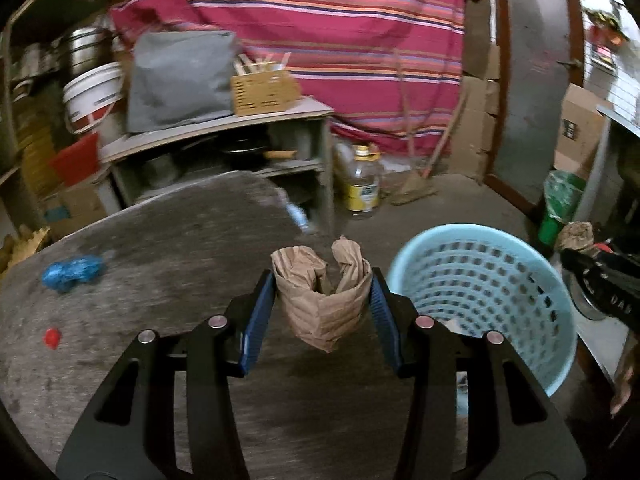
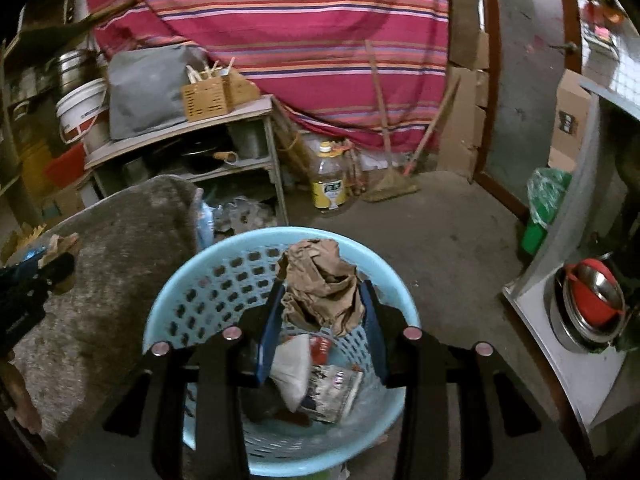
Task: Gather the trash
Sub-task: 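Carry both brown paper scraps over the blue basket and open both tools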
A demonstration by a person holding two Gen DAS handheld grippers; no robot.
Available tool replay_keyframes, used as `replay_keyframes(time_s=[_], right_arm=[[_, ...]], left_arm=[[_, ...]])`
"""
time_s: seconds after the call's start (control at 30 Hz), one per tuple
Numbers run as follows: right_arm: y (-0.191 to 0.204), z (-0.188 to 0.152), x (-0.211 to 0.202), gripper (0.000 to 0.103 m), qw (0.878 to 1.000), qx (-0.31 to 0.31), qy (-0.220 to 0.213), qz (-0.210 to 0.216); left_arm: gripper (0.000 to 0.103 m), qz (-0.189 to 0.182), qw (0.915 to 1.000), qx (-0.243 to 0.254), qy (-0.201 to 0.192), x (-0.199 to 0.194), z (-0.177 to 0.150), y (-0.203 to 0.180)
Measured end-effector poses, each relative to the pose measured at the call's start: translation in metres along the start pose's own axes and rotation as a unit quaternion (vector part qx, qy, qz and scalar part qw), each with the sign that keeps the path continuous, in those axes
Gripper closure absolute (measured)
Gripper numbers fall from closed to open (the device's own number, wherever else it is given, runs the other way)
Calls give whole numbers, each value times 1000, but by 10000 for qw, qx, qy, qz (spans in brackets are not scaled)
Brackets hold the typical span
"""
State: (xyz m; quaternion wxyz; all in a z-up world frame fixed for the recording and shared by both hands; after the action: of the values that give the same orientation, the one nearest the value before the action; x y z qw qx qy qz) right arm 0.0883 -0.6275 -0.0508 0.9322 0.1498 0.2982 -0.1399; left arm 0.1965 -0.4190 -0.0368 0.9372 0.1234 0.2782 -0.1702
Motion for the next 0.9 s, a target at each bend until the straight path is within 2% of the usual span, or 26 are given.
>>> replay_keyframes(time_s=[0.17,0.33,0.47,0.5,0.57,0.63,0.77,0.9], right_arm=[[-11,-3,2,64,9999,79,17,59],[-17,-5,7,64,9997,209,-1,110],[-18,-2,13,64,9994,305,11,161],[-17,-1,13,64,9994,309,1,169],[-16,0,14,64,9993,319,-13,190],[-15,0,14,64,9993,309,-1,188],[-6,0,20,64,9997,202,85,130],[4,0,24,64,9998,112,140,106]], left_arm=[[56,-153,9998,155,-27,6,6,-44],[56,-259,9994,239,-48,11,13,-68],[47,-314,9992,245,-56,14,18,-75],[33,-302,9993,225,-56,14,19,-74],[19,-242,9995,149,-128,13,25,-69],[17,-216,9995,113,-219,9,30,-61],[5,-95,9995,-9,-293,3,36,-33],[5,74,9994,-133,-301,-2,30,6]])
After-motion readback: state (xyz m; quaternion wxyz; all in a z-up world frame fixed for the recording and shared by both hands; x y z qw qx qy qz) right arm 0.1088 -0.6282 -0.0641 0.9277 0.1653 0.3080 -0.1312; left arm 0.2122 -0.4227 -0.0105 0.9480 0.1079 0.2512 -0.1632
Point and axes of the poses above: each gripper's, at about its wrist camera, not at the fingertips, and x roughly the way its jaws point, y to its left, z to its top, the point moved 7 cm from there along x, roughly the way its jaws point, and after that the axes turned 10 degrees about z, right-handed, at the moved point
